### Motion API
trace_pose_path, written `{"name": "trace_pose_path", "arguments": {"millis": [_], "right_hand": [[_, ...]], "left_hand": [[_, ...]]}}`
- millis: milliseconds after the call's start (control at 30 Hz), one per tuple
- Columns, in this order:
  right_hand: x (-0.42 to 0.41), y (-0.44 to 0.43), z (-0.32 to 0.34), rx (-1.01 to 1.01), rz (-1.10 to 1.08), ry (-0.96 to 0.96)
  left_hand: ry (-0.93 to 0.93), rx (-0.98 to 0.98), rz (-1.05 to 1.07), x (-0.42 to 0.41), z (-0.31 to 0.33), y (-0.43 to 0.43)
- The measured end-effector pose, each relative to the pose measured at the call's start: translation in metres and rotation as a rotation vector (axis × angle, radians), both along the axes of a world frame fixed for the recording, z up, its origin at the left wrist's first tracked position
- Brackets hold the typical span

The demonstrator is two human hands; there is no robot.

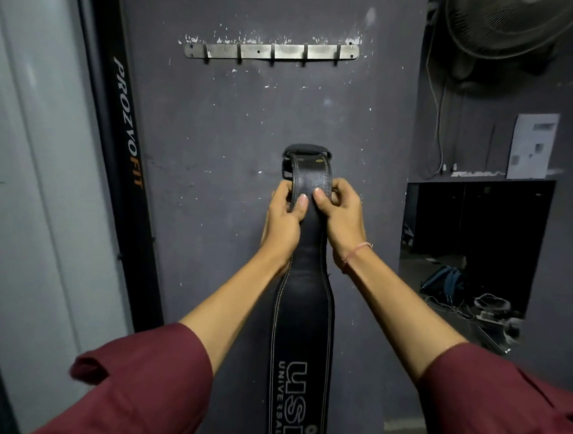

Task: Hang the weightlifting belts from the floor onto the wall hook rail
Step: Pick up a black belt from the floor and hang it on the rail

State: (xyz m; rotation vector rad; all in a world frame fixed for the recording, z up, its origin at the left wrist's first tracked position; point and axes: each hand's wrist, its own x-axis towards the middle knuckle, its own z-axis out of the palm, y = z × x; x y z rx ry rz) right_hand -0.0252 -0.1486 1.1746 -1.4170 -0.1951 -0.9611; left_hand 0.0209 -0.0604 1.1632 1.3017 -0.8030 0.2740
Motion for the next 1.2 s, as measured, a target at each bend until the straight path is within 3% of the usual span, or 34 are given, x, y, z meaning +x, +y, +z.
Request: {"name": "trace_pose_path", "arguments": {"millis": [133,300,400,533,733,900,1033,1200], "right_hand": [[0.006,-0.001,0.011,0.129,-0.042,-0.045],[0.013,-0.009,0.04,0.184,-0.104,-0.059],[0.015,-0.015,0.038,0.148,-0.118,-0.052],[0.006,-0.016,0.022,-0.045,-0.084,0.003],[-0.011,-0.03,-0.066,-0.248,-0.002,0.141],[-0.032,-0.037,-0.131,0.076,0.282,0.238],[-0.028,-0.033,-0.116,0.193,0.225,0.17],[-0.019,-0.025,-0.081,0.293,0.187,0.038]], "left_hand": [[-0.152,0.138,0.079,-0.016,-0.009,-0.002],[-0.102,0.374,0.147,-0.019,-0.072,0.006],[-0.011,0.286,0.144,-0.023,-0.085,0.005],[0.053,0.095,0.218,-0.03,-0.083,-0.011],[0.046,-0.065,0.23,-0.023,-0.047,-0.02],[-0.045,-0.047,0.233,-0.012,-0.011,-0.014],[-0.13,0.082,0.219,-0.009,0.015,-0.014],[-0.154,0.084,0.257,-0.01,0.011,-0.013]]}}
